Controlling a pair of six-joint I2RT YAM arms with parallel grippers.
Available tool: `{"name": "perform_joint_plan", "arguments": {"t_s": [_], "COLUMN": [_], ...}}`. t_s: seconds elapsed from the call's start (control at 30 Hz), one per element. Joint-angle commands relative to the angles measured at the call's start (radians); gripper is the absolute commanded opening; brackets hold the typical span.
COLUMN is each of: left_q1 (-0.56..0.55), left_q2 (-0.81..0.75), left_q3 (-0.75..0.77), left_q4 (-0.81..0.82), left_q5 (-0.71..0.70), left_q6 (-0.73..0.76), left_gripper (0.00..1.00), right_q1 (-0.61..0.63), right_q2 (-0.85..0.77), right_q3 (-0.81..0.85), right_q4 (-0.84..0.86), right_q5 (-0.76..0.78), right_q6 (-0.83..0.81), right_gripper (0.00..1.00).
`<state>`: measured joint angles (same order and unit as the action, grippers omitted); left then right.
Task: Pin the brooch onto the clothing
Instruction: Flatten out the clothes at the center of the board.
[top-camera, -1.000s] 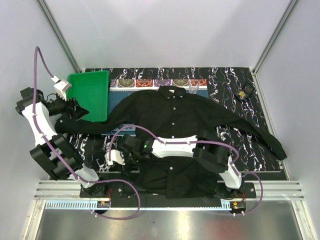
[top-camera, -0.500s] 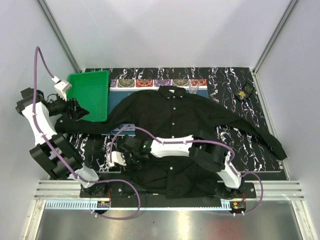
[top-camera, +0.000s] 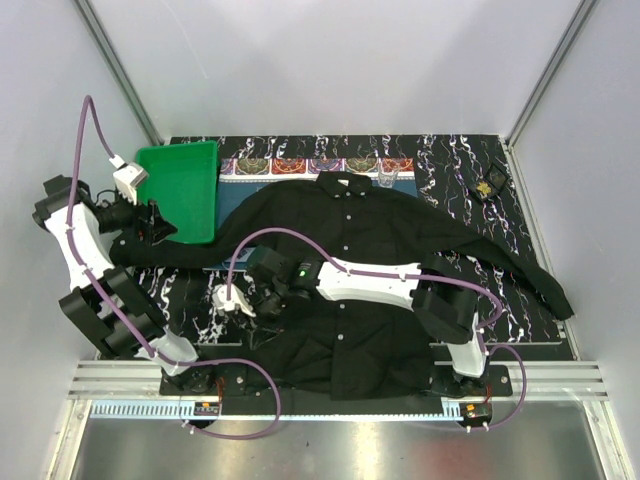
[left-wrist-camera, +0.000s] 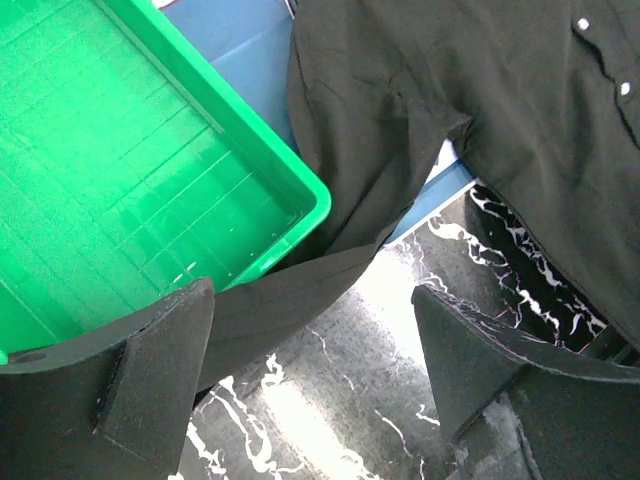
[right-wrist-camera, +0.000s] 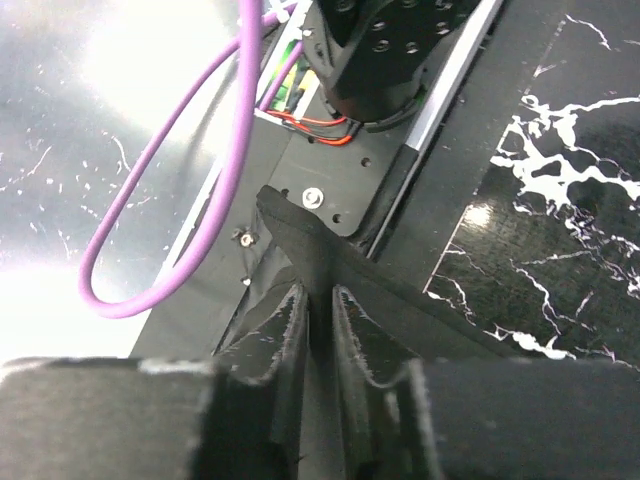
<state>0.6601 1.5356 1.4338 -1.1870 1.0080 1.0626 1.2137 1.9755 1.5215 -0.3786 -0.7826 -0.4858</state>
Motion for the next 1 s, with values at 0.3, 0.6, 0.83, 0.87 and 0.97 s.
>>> {"name": "perform_joint_plan", "arguments": {"t_s": [0.3, 0.6, 0.83, 0.87, 0.97], "left_q1": [-0.010, -0.057, -0.112, -0.126, -0.154], "left_q2": [0.096, 0.426, 0.431, 0.419, 0.408], "left_q3": [0.059, 0.448, 0.399, 0.393, 0.381], "left_q4": [0.018, -0.034, 0.081, 0.078, -0.032], "left_q5": [-0.495, -0.848, -0.983, -0.965, -0.873], "left_q6": [0.149, -0.021, 0.010, 0.032, 0.218], "left_gripper": [0.85, 0.82, 0.77, 0.77, 0.78], "right_q1": [-0.135, -0.299, -0.358, -0.361, -0.370], "right_q2": [-0.150, -0.277, -0.340, -0.342, -0.348], "right_q3": [-0.003, -0.032, -0.078, -0.080, -0.084], "right_q4": [-0.062, -0.195, -0.243, -0.244, -0.253], "right_q5": [0.023, 0.075, 0.098, 0.100, 0.111], "right_q6": [0.133, 0.170, 0.170, 0.171, 0.171], "right_gripper": [0.77, 0.79, 0.80, 0.80, 0.80]}}
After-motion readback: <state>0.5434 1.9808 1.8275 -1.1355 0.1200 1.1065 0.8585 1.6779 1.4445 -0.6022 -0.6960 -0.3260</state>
